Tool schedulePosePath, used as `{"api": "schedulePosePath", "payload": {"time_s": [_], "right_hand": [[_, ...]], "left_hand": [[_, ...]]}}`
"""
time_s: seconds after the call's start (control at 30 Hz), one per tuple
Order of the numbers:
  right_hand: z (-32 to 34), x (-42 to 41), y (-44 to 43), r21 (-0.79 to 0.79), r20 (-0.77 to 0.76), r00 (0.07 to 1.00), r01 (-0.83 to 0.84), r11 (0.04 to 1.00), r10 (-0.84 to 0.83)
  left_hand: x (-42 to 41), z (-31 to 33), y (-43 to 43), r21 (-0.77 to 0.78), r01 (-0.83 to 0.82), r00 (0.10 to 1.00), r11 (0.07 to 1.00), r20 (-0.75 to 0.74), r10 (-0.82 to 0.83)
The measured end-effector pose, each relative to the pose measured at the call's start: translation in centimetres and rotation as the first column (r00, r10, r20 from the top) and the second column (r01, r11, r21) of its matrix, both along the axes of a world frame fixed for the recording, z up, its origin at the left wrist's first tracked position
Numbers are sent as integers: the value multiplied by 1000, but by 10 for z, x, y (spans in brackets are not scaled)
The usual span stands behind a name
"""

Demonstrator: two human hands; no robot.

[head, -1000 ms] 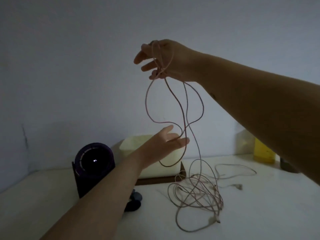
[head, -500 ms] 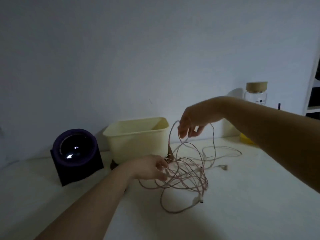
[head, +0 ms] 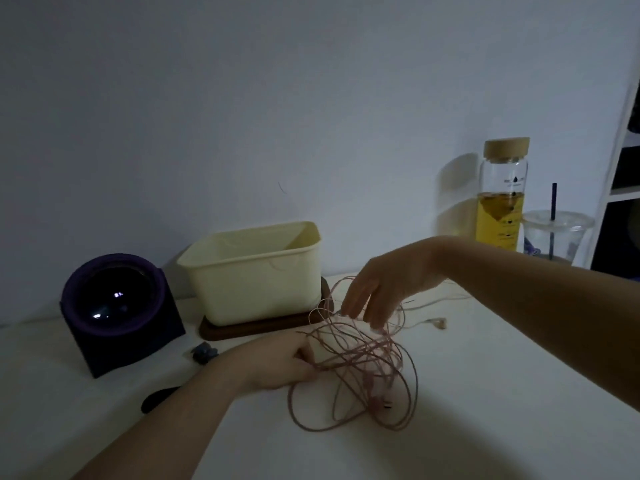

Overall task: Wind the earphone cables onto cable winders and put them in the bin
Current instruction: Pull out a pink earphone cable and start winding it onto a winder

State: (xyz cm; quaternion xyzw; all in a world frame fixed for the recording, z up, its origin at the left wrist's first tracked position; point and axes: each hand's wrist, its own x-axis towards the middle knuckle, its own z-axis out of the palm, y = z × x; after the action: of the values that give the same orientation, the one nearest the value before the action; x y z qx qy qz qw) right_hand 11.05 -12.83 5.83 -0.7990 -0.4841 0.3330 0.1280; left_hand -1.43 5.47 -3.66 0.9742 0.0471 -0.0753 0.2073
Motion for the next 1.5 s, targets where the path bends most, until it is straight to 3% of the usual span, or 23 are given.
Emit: {"api": "schedulePosePath", "payload": {"time_s": [0.07, 0.13, 0.2, 0.27, 0.4, 0.5, 0.63, 0.73, 0.9, 0.97, 1.07, 1.13, 1.2, 1.27, 1.37, 1.5], "right_hand": [[0, 15, -5, 130, -37, 993, 114, 985, -110], [-6, 33, -11, 178, 76, 968, 224, 958, -241], [-18, 53, -18, 80, 312, 896, 308, 948, -317], [-35, 63, -23, -69, 454, 838, 372, 926, -303], [-66, 67, -19, -71, 393, 856, 392, 917, -335], [-77, 66, -11, -67, 475, 834, 351, 934, -280], [-83, 61, -5, -15, 589, 771, 313, 950, -245], [-86, 63, -5, 59, 533, 785, 338, 939, -316], [-84, 56, 0, -53, 594, 775, 305, 951, -216], [-76, 58, -2, -54, 604, 757, 353, 934, -252], [-44, 78, -14, 215, 446, 710, 507, 835, -546], [-11, 85, -24, 470, 210, 659, 580, 666, -722], [24, 82, -29, 632, -126, 640, 641, 436, -758], [60, 74, -31, 673, -424, 620, 704, 229, -661], [106, 59, -33, 703, -519, 644, 695, 147, -562], [151, 36, -33, 784, -523, 700, 619, 48, -486]], "left_hand": [[-5, 2, 9, -86, -76, 996, 993, 33, 79], [-9, 8, 17, -150, -136, 984, 979, 92, 151], [-13, 16, 24, -323, -168, 960, 931, 160, 229], [-16, 24, 30, -445, -188, 917, 876, 239, 319], [-18, 39, 41, -634, -160, 794, 756, 373, 480], [-17, 51, 45, -786, -55, 678, 616, 423, 601], [-19, 64, 50, -848, 63, 569, 526, 463, 679], [-19, 69, 51, -862, 95, 523, 497, 468, 712], [-19, 76, 48, -865, 144, 450, 481, 490, 747], [-20, 79, 50, -861, 150, 420, 487, 501, 757], [-21, 82, 51, -844, 110, 404, 526, 521, 751], [-20, 79, 48, -820, 49, 415, 570, 536, 735], [-15, 75, 45, -796, -3, 439, 605, 543, 716], [-7, 70, 41, -749, -79, 461, 658, 558, 690], [4, 62, 32, -554, -203, 580, 807, 596, 555], [12, 57, 5, -337, -203, 753, 919, 546, 367]]}}
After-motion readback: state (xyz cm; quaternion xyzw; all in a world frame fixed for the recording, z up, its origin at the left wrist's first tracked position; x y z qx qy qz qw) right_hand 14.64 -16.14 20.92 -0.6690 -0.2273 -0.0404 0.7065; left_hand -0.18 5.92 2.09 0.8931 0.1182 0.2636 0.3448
